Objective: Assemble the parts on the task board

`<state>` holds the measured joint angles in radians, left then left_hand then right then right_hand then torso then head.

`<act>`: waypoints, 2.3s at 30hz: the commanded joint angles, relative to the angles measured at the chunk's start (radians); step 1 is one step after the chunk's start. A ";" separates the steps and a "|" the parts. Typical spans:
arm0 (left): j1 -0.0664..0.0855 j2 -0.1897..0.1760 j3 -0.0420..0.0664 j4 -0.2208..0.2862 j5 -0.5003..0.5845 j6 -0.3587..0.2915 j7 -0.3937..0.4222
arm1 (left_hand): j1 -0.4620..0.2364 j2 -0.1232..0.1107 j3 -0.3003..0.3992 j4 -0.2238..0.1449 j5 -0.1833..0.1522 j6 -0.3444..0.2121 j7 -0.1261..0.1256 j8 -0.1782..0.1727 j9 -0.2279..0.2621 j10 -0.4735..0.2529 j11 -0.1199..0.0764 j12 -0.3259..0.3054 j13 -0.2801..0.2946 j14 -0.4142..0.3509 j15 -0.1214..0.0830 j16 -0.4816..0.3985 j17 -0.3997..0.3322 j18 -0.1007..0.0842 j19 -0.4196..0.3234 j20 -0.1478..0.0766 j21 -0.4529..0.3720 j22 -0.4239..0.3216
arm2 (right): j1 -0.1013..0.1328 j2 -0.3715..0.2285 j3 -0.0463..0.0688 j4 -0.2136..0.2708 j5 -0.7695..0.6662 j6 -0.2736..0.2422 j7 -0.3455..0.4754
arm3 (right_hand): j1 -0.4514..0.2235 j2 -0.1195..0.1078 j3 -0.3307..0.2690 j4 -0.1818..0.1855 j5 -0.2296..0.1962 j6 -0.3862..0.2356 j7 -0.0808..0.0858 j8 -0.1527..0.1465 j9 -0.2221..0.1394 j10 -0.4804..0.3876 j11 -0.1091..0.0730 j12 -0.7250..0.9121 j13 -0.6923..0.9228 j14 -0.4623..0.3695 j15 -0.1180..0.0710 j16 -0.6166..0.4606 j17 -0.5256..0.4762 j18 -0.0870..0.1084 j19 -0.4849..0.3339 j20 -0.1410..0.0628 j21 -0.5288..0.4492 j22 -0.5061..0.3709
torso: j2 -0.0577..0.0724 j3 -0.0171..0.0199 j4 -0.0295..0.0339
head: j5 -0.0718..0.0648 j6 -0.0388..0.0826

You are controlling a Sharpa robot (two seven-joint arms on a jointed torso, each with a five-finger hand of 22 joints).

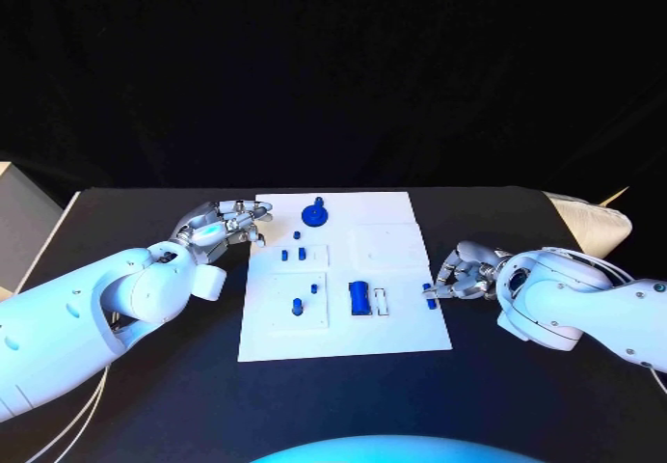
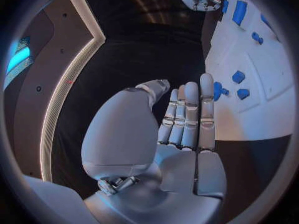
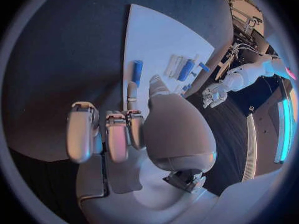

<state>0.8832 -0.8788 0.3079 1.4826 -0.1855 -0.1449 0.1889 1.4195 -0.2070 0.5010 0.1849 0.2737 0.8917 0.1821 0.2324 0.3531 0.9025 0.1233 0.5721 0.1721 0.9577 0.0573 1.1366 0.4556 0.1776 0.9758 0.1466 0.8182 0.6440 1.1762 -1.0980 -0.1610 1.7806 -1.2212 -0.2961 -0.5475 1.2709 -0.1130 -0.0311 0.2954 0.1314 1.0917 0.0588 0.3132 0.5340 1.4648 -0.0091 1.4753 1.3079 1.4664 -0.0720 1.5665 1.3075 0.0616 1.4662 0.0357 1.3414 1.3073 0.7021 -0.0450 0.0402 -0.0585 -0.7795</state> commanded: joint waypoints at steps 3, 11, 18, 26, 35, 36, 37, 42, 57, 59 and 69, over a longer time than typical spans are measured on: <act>-0.001 0.001 0.001 0.001 0.004 0.014 0.011 | -0.003 0.002 0.000 0.008 0.000 0.000 0.002 0.004 0.001 -0.008 -0.001 0.006 -0.001 -0.002 -0.003 -0.003 -0.001 0.007 0.006 0.001 -0.003 -0.001 | -0.010 0.013 -0.001 -0.007 -0.035 0.022 -0.037 | -0.011 -0.003 0.008 -0.001 0.005 0.004 -0.001 0.007 0.002 0.068 -0.007 -0.006 0.208 0.104 -0.006 0.004 0.263 -0.012 0.050 -0.006 -0.002 0.125 | 0.000 0.0001 0.0003 | 0.000 -0.003; -0.002 0.000 0.001 0.002 0.004 0.015 0.011 | -0.004 0.002 -0.001 0.010 0.000 0.000 0.002 0.004 0.001 -0.008 -0.001 0.006 -0.001 -0.002 -0.004 -0.003 -0.001 0.007 0.007 0.001 -0.004 -0.002 | -0.021 0.033 -0.002 -0.020 -0.063 0.033 -0.048 | -0.011 -0.007 0.010 -0.001 0.005 0.002 -0.001 0.006 0.003 0.067 -0.007 -0.009 0.207 0.104 -0.007 0.004 0.263 -0.012 0.049 -0.006 -0.004 0.124 | 0.000 -0.0007 -0.0001 | 0.000 -0.006; -0.002 0.000 0.001 0.002 0.003 0.016 0.012 | -0.004 0.002 -0.001 0.010 0.000 0.000 0.002 0.004 0.001 -0.008 -0.001 0.006 -0.001 -0.002 -0.004 -0.003 -0.001 0.007 0.007 0.001 -0.004 -0.002 | -0.031 0.051 -0.002 -0.035 -0.093 0.029 -0.052 | 0.004 -0.011 0.022 -0.003 0.007 -0.004 -0.001 0.007 0.008 0.066 -0.007 -0.010 0.207 0.104 -0.007 0.004 0.263 -0.012 0.049 -0.007 -0.006 0.123 | 0.000 -0.0009 0.0004 | 0.001 -0.007; -0.002 -0.001 0.001 0.003 0.003 0.016 0.011 | -0.004 0.002 -0.001 0.010 0.000 0.000 0.002 0.004 0.001 -0.008 -0.001 0.006 -0.001 -0.002 -0.004 -0.003 -0.001 0.007 0.007 0.001 -0.004 -0.002 | -0.040 0.067 -0.002 -0.049 -0.111 0.025 -0.055 | 0.087 -0.014 0.074 -0.008 0.070 -0.027 0.002 0.001 0.017 0.063 -0.005 -0.016 0.205 0.104 -0.006 0.004 0.263 -0.012 0.048 -0.008 -0.011 0.123 | -0.001 -0.0015 0.0005 | 0.002 -0.008; -0.003 -0.002 0.001 0.003 0.003 0.016 0.011 | -0.004 0.002 -0.001 0.010 0.000 0.000 0.002 0.004 0.001 -0.008 -0.001 0.006 -0.001 -0.002 -0.004 -0.003 -0.001 0.007 0.007 0.001 -0.004 -0.002 | -0.043 0.068 -0.002 -0.040 -0.096 0.001 -0.050 | 0.187 -0.069 0.324 -0.013 0.324 -0.023 0.002 -0.009 0.024 0.063 -0.007 -0.014 0.210 0.104 -0.009 0.004 0.263 -0.012 0.051 -0.012 -0.010 0.130 | -0.001 -0.0011 -0.0009 | 0.003 -0.005; -0.003 -0.002 0.001 0.003 0.003 0.016 0.011 | -0.004 0.002 -0.001 0.010 0.000 0.000 0.002 0.004 0.001 -0.008 -0.001 0.006 -0.001 -0.002 -0.004 -0.003 -0.001 0.007 0.007 0.001 -0.004 -0.002 | -0.043 0.067 -0.002 -0.038 -0.086 -0.005 -0.048 | 0.183 -0.079 0.352 -0.017 0.330 -0.024 0.001 -0.006 0.029 0.063 -0.008 -0.014 0.210 0.104 -0.009 0.004 0.263 -0.012 0.051 -0.012 -0.011 0.130 | -0.001 -0.0010 -0.0009 | 0.003 -0.005; -0.003 -0.002 0.001 0.003 0.003 0.016 0.011 | -0.004 0.002 -0.001 0.010 0.000 0.000 0.002 0.004 0.001 -0.008 -0.001 0.006 -0.001 -0.002 -0.004 -0.003 -0.001 0.007 0.007 0.001 -0.004 -0.002 | -0.043 0.066 -0.002 -0.035 -0.070 -0.011 -0.047 | 0.177 -0.087 0.384 -0.021 0.334 -0.025 0.002 -0.002 0.036 0.064 -0.008 -0.012 0.211 0.104 -0.009 0.004 0.263 -0.013 0.051 -0.012 -0.009 0.132 | -0.001 -0.0010 -0.0005 | 0.003 -0.006; -0.003 -0.003 0.001 0.003 0.003 0.016 0.010 | -0.004 0.002 -0.001 0.010 0.000 0.000 0.002 0.004 0.001 -0.008 -0.001 0.006 -0.001 -0.002 -0.004 -0.003 -0.001 0.007 0.007 0.001 -0.004 -0.002 | -0.043 0.055 -0.002 -0.016 0.053 -0.040 -0.034 | 0.129 -0.110 0.464 -0.032 0.310 -0.035 0.001 0.012 0.060 0.065 -0.008 -0.013 0.211 0.104 -0.010 0.004 0.263 -0.014 0.053 -0.013 -0.004 0.138 | -0.002 -0.0014 -0.0005 | 0.004 0.000; -0.003 0.002 0.001 0.003 -0.001 0.021 0.001 | 0.000 0.004 0.000 0.011 0.000 -0.001 0.001 0.005 0.002 -0.009 -0.002 0.006 -0.001 -0.002 -0.004 -0.003 -0.002 0.007 0.008 0.000 -0.007 -0.004 | -0.014 0.072 -0.001 0.049 0.214 -0.089 -0.016 | 0.039 -0.129 0.483 -0.018 0.287 -0.039 0.001 0.019 0.075 0.065 -0.008 -0.014 0.212 0.104 -0.009 0.004 0.263 -0.014 0.053 -0.013 -0.008 0.139 | 0.000 -0.0028 -0.0013 | 0.001 0.002; -0.003 0.003 0.001 0.002 -0.002 0.022 0.000 | 0.000 0.004 0.000 0.011 0.000 -0.001 0.001 0.005 0.002 -0.009 -0.002 0.006 -0.001 -0.002 -0.004 -0.003 -0.002 0.007 0.008 0.000 -0.007 -0.004 | -0.014 0.081 -0.001 0.047 0.219 -0.097 -0.017 | 0.028 -0.130 0.479 -0.016 0.287 -0.039 0.001 0.020 0.076 0.066 -0.007 -0.013 0.212 0.104 -0.009 0.004 0.263 -0.014 0.053 -0.013 -0.007 0.140 | 0.000 -0.0017 -0.0002 | 0.001 0.001; -0.003 0.000 0.001 0.002 -0.005 0.023 -0.001 | 0.000 0.004 0.000 0.011 0.000 -0.001 0.001 0.005 0.002 -0.009 -0.002 0.006 -0.001 -0.002 -0.004 -0.003 -0.002 0.007 0.008 0.000 -0.007 -0.004 | -0.025 0.132 -0.001 0.028 0.225 -0.102 -0.029 | -0.031 -0.123 0.453 -0.008 0.222 -0.034 0.000 0.020 0.080 0.068 -0.008 -0.009 0.214 0.104 -0.009 0.004 0.263 -0.014 0.055 -0.013 -0.006 0.142 | -0.001 -0.0015 -0.0010 | 0.003 -0.004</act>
<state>0.8798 -0.8800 0.3079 1.4823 -0.1873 -0.1408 0.1840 1.4195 -0.2070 0.5009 0.1905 0.2737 0.8917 0.1821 0.2323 0.3540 0.8989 0.1197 0.5721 0.1723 0.9577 0.0573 1.1366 0.4547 0.1775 0.9757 0.1466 0.8182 0.6417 1.1533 -0.9686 -0.1620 1.8100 -1.0095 -0.3951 -0.5779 1.2451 -0.2336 0.4245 0.2882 0.3553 1.0556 0.0591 0.3372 0.6148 1.4686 -0.0124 1.4641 1.3079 1.4664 -0.0717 1.5664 1.3075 0.0616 1.4661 0.0288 1.3337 1.3074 0.7014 -0.0465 0.0408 -0.0578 -0.7821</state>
